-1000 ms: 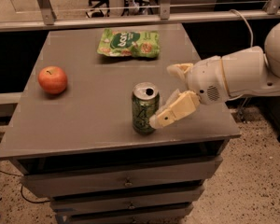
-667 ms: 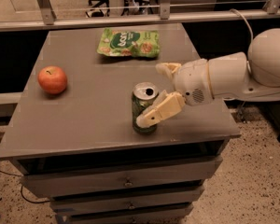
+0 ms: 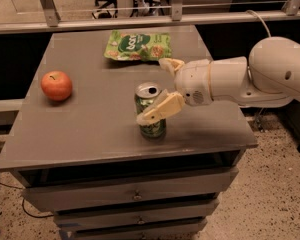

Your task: Knock green can over

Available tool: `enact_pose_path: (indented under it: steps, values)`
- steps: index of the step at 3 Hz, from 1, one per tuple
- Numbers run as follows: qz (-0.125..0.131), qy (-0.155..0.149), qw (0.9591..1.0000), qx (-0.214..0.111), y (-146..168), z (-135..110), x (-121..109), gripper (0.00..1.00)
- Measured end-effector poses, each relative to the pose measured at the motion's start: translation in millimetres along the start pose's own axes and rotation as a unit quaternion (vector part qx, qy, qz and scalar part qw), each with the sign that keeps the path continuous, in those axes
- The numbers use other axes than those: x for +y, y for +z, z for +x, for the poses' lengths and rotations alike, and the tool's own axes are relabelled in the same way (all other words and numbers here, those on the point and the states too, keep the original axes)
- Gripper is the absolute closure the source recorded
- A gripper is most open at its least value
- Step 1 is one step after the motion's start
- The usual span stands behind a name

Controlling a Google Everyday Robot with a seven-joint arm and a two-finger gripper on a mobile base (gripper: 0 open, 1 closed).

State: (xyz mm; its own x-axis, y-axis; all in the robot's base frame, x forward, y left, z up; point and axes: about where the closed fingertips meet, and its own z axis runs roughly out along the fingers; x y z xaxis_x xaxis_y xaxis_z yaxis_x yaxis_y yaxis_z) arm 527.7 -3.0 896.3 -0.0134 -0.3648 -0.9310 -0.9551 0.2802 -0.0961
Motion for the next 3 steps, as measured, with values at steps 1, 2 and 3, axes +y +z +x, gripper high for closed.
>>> enact_pose_path:
  steps: [1, 2, 3]
  values:
    - [0.013, -0.017, 0.9996, -0.016, 8.2, -18.2, -23.2, 0.00]
    - [0.027, -0.026, 0.9986, -0.038, 15.3, -45.3, -52.6, 0.00]
    - [0.032, -0.026, 0.9978, -0.052, 21.4, -59.4, -67.5, 0.00]
